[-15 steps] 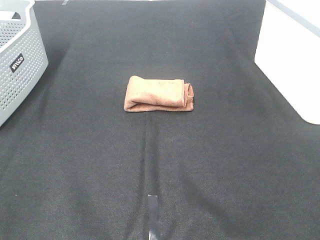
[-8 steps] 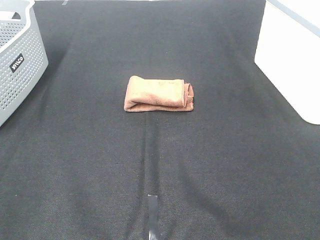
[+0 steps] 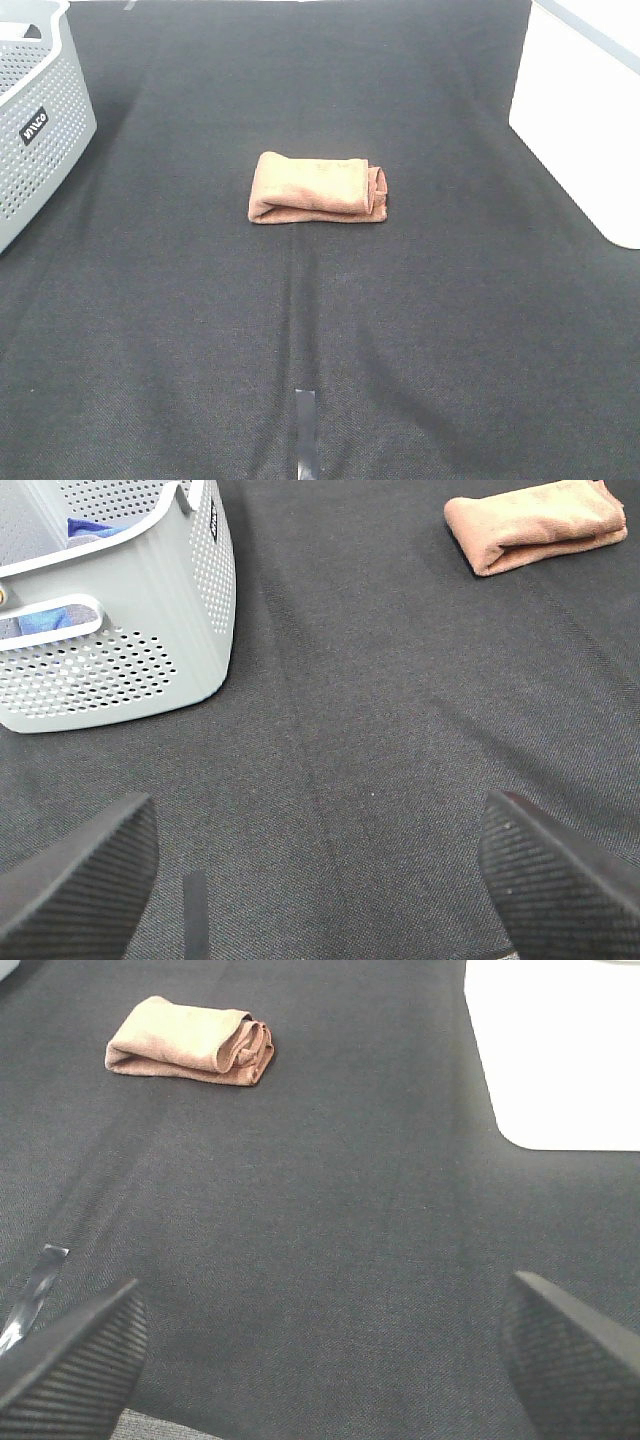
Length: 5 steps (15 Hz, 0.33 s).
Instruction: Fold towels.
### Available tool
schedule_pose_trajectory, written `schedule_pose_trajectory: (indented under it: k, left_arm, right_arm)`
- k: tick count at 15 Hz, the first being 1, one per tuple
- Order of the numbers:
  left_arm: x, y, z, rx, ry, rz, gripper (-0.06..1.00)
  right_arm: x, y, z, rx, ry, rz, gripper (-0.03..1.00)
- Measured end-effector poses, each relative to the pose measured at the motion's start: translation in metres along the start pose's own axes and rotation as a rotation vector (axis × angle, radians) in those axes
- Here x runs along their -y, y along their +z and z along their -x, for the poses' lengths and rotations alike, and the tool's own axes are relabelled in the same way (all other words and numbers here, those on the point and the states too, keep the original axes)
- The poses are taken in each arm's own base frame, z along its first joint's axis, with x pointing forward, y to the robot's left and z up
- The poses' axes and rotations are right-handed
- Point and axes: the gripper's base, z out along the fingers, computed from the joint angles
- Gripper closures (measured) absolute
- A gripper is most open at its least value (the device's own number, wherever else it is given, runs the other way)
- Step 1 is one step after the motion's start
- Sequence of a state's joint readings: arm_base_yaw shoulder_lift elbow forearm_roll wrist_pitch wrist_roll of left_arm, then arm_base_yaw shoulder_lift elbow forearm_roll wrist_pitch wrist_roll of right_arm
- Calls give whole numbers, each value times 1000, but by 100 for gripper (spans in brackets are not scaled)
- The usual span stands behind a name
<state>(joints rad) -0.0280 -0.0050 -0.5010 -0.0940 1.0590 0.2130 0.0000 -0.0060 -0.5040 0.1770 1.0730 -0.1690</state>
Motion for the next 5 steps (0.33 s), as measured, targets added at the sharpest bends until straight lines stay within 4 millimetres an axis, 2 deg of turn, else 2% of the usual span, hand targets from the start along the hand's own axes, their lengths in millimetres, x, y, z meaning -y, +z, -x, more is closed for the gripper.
schedule_pose_trajectory:
  k: [5]
  left_arm:
    - [0,0,0,1,0,0,12]
  right_arm:
    - [0,0,0,0,0,0,7]
